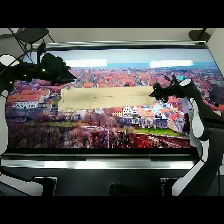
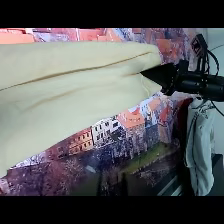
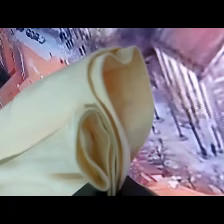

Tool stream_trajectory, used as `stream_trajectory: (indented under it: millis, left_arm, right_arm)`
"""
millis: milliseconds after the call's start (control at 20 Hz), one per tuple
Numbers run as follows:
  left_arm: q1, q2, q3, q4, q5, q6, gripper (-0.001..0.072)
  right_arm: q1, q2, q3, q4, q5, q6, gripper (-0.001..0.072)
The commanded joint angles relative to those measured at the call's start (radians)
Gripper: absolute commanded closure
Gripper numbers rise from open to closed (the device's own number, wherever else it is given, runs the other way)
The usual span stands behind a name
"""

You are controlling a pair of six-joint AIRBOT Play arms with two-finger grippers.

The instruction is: Fold the shirts.

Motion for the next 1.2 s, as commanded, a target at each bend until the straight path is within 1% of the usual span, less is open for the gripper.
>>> stream_trajectory:
  millis: [0,50,100,150,300,400,550,650,750,800,900,1050,1150]
  left_arm:
    - [-0.103,-0.033,-0.025,-0.006,0.09,0.022,0.0602]
    - [-0.15,-0.05,-0.043,-0.006,0.143,0.021,0.0651]
    - [-0.203,-0.075,-0.055,-0.006,0.193,0.018,0.0677]
    - [-0.255,-0.107,-0.056,-0.007,0.23,0.009,0.0677]
    - [-0.367,-0.183,-0.056,-0.007,0.329,-0.063,0.0677]
    - [-0.414,-0.207,-0.056,-0.008,0.372,-0.069,0.0678]
    - [-0.471,-0.236,-0.056,-0.008,0.475,-0.142,0.0678]
    - [-0.503,-0.259,-0.056,-0.008,0.503,-0.163,0.0678]
    - [-0.535,-0.292,-0.056,-0.01,0.5,-0.212,0.0678]
    - [-0.552,-0.309,-0.056,-0.032,0.502,-0.222,0.0677]
    - [-0.598,-0.348,-0.056,-0.159,0.5,-0.197,0.0677]
    - [-0.684,-0.393,-0.056,-0.38,0.467,-0.088,0.0678]
    - [-0.717,-0.409,-0.056,-0.43,0.495,-0.086,0.0678]
  right_arm:
    - [0.007,0.121,0.004,0.031,0.09,-0.077,0.0674]
    - [0.016,0.169,0.004,0.021,0.128,-0.077,0.0674]
    - [0.026,0.214,0.004,0.01,0.157,-0.076,0.0674]
    - [0.036,0.263,0.004,-0.008,0.181,-0.076,0.0674]
    - [0.062,0.399,0.004,-0.061,0.245,-0.068,0.0673]
    - [0.074,0.459,0.004,-0.067,0.311,-0.053,0.0673]
    - [0.076,0.53,0.004,-0.08,0.423,-0.021,0.0673]
    - [0.076,0.579,0.004,-0.118,0.473,0.017,0.0673]
    - [0.076,0.628,0.004,-0.141,0.508,0.034,0.0673]
    - [0.076,0.648,0.004,-0.142,0.522,0.042,0.0673]
    - [0.076,0.685,0.004,-0.148,0.528,0.058,0.0672]
    - [0.076,0.712,0.004,-0.15,0.473,0.059,0.0672]
    - [0.077,0.709,0.004,-0.15,0.439,0.059,0.0672]
